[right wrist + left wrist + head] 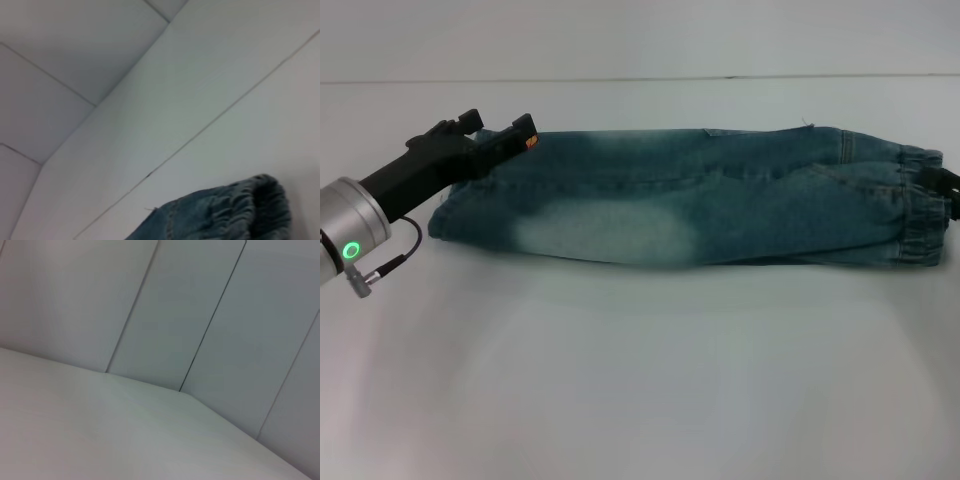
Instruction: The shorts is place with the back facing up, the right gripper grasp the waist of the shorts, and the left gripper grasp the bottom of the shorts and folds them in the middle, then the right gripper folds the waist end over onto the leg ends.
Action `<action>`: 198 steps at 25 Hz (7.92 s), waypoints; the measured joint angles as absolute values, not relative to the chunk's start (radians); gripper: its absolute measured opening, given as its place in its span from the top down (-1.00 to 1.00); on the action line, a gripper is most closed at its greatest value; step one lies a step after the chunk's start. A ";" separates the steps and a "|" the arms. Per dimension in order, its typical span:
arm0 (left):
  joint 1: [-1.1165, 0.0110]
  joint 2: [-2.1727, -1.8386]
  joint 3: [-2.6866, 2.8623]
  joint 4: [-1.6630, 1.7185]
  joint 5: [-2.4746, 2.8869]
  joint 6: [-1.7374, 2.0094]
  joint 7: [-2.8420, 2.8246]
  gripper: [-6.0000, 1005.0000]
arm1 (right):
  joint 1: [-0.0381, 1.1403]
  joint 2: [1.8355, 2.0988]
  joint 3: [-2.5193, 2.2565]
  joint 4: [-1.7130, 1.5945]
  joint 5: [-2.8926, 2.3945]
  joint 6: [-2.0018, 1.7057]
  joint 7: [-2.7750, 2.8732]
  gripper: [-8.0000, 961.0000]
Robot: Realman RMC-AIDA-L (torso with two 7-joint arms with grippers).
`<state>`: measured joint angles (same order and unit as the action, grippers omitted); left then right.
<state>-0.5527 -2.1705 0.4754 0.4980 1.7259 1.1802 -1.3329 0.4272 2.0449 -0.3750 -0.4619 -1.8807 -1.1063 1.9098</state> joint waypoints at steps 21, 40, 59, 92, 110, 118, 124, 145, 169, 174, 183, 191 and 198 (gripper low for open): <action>-0.583 -2.174 0.502 0.369 1.659 1.231 -1.184 -0.89 | 0.437 2.022 -0.420 -0.464 -1.881 -1.189 1.939 -0.39; -0.634 -2.175 0.368 -0.123 1.378 1.281 -0.186 -0.32 | 0.409 2.019 -0.413 -0.551 -1.879 -1.361 2.046 0.75; -0.678 -2.175 0.266 -0.246 1.392 1.104 -0.085 0.97 | 0.382 2.045 -0.362 -0.732 -1.871 -1.623 2.156 0.75; -0.686 -2.175 0.269 -0.313 1.449 1.010 -0.063 0.99 | 0.754 2.083 -0.642 -0.784 -1.797 -1.525 2.203 0.75; -0.653 -2.175 0.253 -0.320 1.461 1.033 -0.061 0.98 | 0.913 2.084 -0.915 -0.593 -1.803 -1.231 2.129 0.74; -0.646 -2.175 0.253 -0.321 1.462 1.034 -0.061 0.98 | 0.969 2.088 -0.971 -0.523 -1.801 -1.135 2.086 0.72; -0.640 -2.175 0.253 -0.323 1.463 1.045 -0.061 0.99 | 0.998 2.096 -1.014 -0.491 -1.797 -1.075 2.065 0.70; -0.518 -2.175 0.173 -0.317 1.462 1.166 -0.061 0.99 | 1.012 2.099 -1.061 -0.470 -1.754 -1.026 2.056 0.64; -0.403 -2.166 0.242 0.031 1.652 1.537 -0.369 0.83 | 0.474 2.085 -1.037 -0.731 -1.477 -1.323 1.483 -0.63; -0.385 -2.171 0.398 0.339 1.721 1.548 -0.782 0.68 | 0.381 2.092 -1.083 -0.752 -1.506 -1.375 1.401 -0.73; -0.337 -2.176 0.665 0.642 1.777 1.488 -1.091 0.01 | 0.356 2.093 -1.109 -0.770 -1.552 -1.368 1.407 -0.94; -0.332 -2.175 0.686 0.698 1.798 1.469 -1.170 -0.45 | 0.355 2.096 -1.127 -0.792 -1.569 -1.323 1.441 -0.97; -0.333 -2.175 0.693 0.704 1.805 1.469 -1.177 -0.79 | 0.349 2.097 -1.136 -0.813 -1.568 -1.317 1.460 -0.97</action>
